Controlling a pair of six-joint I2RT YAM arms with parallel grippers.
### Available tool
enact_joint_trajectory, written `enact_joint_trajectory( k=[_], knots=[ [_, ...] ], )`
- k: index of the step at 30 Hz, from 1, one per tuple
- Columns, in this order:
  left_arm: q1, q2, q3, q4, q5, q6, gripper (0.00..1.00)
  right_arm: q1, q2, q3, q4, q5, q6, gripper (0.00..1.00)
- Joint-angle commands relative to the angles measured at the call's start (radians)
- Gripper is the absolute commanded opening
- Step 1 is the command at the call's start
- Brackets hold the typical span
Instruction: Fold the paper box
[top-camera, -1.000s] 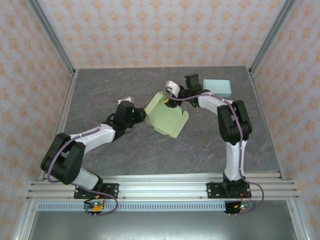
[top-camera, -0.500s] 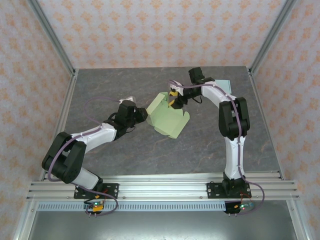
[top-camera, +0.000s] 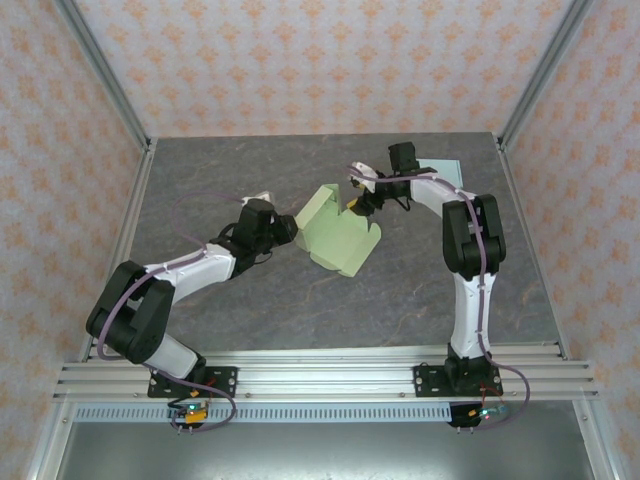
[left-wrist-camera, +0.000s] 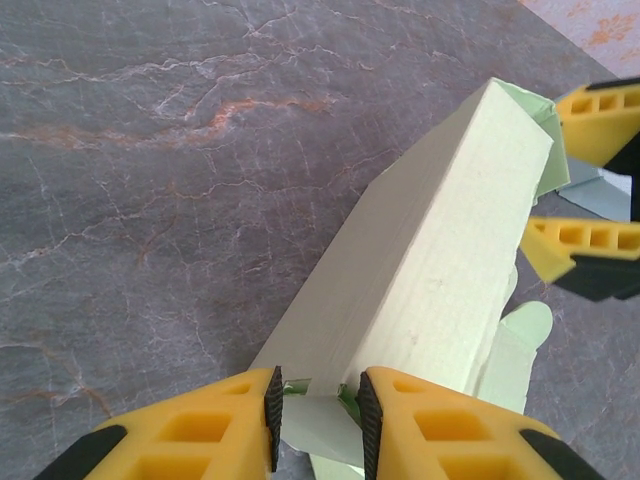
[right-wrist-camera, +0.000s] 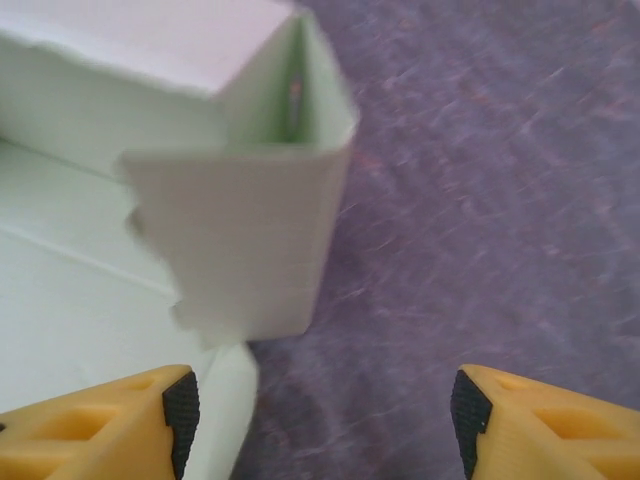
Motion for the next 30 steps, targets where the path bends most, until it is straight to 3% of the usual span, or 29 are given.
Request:
enact_joint_trajectory(
  k=[1, 7, 10, 15, 17, 20, 30],
  knots=[
    [-0.018, 0.041, 0.007, -0.110, -0.003, 0.023, 0.29, 0.020, 0.048, 0.104, -0.015, -0.022, -0.066, 0.68],
    [-0.024, 0.053, 0.020, -0.114, -0.008, 0.025, 0.29, 0.077, 0.125, 0.261, -0.284, -0.047, -0.237, 0.62],
    [-0.026, 0.060, 0.025, -0.114, -0.008, 0.023, 0.29, 0.097, 0.139, 0.266, -0.291, -0.040, -0.241, 0.53],
    [-0.030, 0.065, 0.029, -0.114, -0.008, 0.026, 0.29, 0.110, 0.139, 0.251, -0.278, -0.042, -0.236, 0.51],
    [-0.032, 0.065, 0.029, -0.113, -0.010, 0.027, 0.29, 0.112, 0.136, 0.229, -0.231, -0.040, -0.203, 0.43],
    [-0.034, 0.068, 0.030, -0.112, -0.008, 0.027, 0.28, 0.121, 0.126, 0.183, -0.124, -0.042, -0.144, 0.38],
    [-0.040, 0.074, 0.036, -0.112, -0.010, 0.030, 0.28, 0.135, 0.106, 0.026, 0.301, -0.031, 0.178, 0.42]
  ],
)
